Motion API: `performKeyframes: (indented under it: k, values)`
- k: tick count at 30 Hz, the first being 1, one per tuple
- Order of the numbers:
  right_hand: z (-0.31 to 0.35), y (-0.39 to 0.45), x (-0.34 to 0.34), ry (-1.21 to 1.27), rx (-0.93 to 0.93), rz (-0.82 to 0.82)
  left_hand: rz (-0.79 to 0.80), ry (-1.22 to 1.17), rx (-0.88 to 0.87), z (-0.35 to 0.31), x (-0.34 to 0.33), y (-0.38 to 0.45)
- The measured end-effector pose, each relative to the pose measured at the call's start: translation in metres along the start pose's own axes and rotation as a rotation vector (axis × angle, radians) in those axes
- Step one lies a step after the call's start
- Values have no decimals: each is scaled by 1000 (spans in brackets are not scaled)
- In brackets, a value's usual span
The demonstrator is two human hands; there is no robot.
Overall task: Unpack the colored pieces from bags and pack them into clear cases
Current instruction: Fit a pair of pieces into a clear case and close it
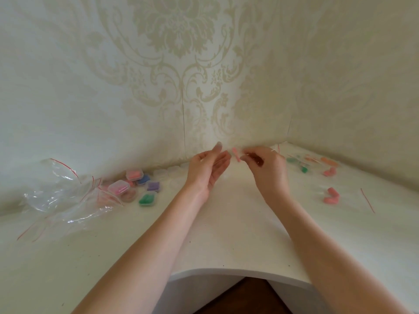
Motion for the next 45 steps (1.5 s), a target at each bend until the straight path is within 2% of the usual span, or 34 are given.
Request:
performKeyframes:
  k: [4,6,14,20,23,33,39,42,45]
  values:
    - [-24,-3,-1,81,-198,-13,138,98,16,12,-19,-5]
    - [-28,-5,-6,123,-256,17,152,151,-1,12,-22,-7]
    - [-25,-7,-30,54,-273,196,123,468,-162,-1,-19,-11]
    - [-21,-6,-42,231,-258,334,56,360,-148,-5,-7,-4]
    - [-24,-6,-44,287,-287,321,60,404,-187,-7,-8,-4]
    - [-17,-18,-54,242,-271,309,33,998,-458,-15,-27,-17]
    - [-6,-17,-54,304,-215,272,9,915,-482,-14,-33,-24]
    - [-10,-18,-58,379,-270,256,-33,1034,-556,-19,-35,-28]
    - [-6,-20,-57,194,-214,265,-74,1178,-526,-18,-34,-26]
Point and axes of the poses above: each hand's wrist, its own y-axis towards the middle knuckle, its own x-axis out of the back of the hand, z = x × y, the point moved 10 cm from there along y, towards the middle knuckle, and after that the axes turned 6 degrees about y, right-handed, at the moved point
